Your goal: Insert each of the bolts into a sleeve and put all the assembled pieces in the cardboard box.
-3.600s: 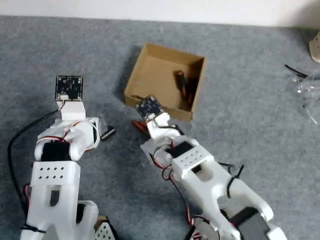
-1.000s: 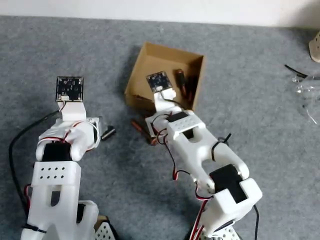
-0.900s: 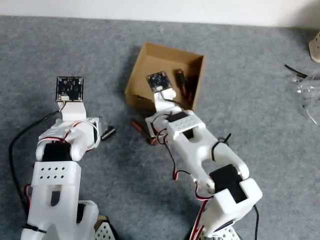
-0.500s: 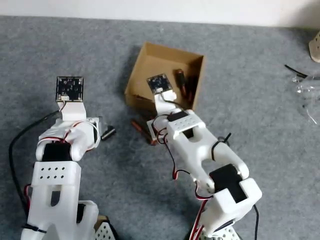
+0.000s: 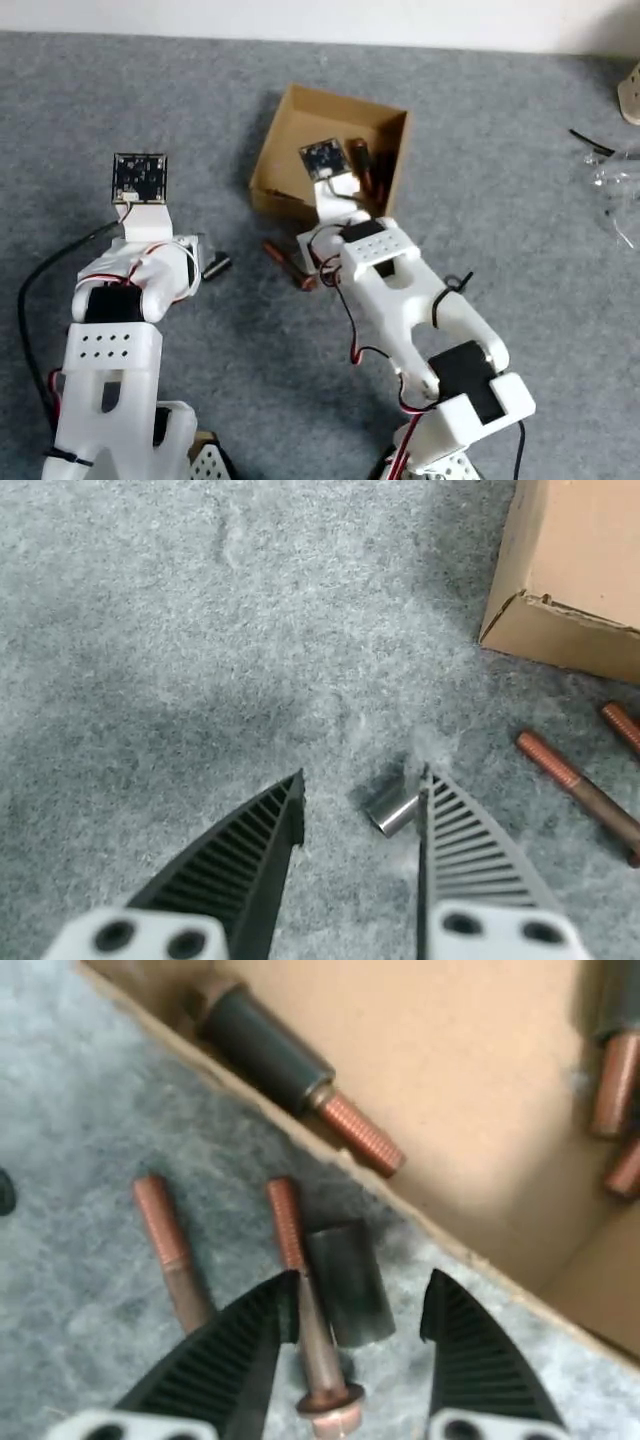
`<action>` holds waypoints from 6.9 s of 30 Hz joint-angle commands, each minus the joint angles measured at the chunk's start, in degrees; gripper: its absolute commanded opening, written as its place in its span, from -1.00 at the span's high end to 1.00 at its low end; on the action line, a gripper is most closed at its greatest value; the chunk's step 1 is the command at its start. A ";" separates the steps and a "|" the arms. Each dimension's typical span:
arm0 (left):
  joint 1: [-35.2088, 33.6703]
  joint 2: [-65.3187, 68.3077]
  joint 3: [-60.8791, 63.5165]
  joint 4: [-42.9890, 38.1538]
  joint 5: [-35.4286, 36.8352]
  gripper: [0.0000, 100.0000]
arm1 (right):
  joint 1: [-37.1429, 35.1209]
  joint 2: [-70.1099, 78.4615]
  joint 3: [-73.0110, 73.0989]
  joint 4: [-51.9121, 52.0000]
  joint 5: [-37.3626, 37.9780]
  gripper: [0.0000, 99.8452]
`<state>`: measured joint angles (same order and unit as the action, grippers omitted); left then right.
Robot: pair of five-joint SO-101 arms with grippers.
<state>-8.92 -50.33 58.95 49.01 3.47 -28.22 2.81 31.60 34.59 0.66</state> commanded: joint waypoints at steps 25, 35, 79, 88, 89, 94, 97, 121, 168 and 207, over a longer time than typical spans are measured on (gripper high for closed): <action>-0.40 -1.10 0.66 -2.20 0.18 0.63 | 2.07 11.56 -11.74 4.26 -0.44 0.75; -0.40 -1.10 0.66 -2.29 0.18 0.63 | 2.68 11.38 -11.91 4.26 -0.35 0.99; 1.71 -1.10 3.74 -6.33 -1.32 0.63 | 4.62 11.12 -19.47 13.85 -0.35 0.70; 1.80 -1.10 4.18 -6.59 -1.23 0.63 | 3.21 6.64 -21.93 16.75 -0.18 0.70; 1.80 -1.10 4.79 -7.21 -1.23 0.63 | 3.21 5.14 -21.85 16.66 -0.18 0.70; 1.80 -1.10 6.99 -10.37 -1.32 0.63 | 4.00 3.30 -18.77 16.40 -0.18 0.70; 1.54 -1.10 6.90 -10.37 -1.32 0.63 | 5.23 5.76 -18.77 16.31 -0.18 0.70; 1.36 -1.19 6.73 -10.46 -1.49 0.63 | 8.40 8.66 -24.92 19.91 -0.53 0.70; 7.69 0.84 4.35 -9.49 -4.66 0.63 | 8.40 11.12 -23.34 15.96 -0.62 0.99; 22.02 42.51 -20.18 -4.57 48.00 0.64 | 8.31 8.92 -18.33 6.99 -0.26 0.99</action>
<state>13.32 -10.15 39.60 42.59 50.95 -20.92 15.56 13.93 45.05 0.48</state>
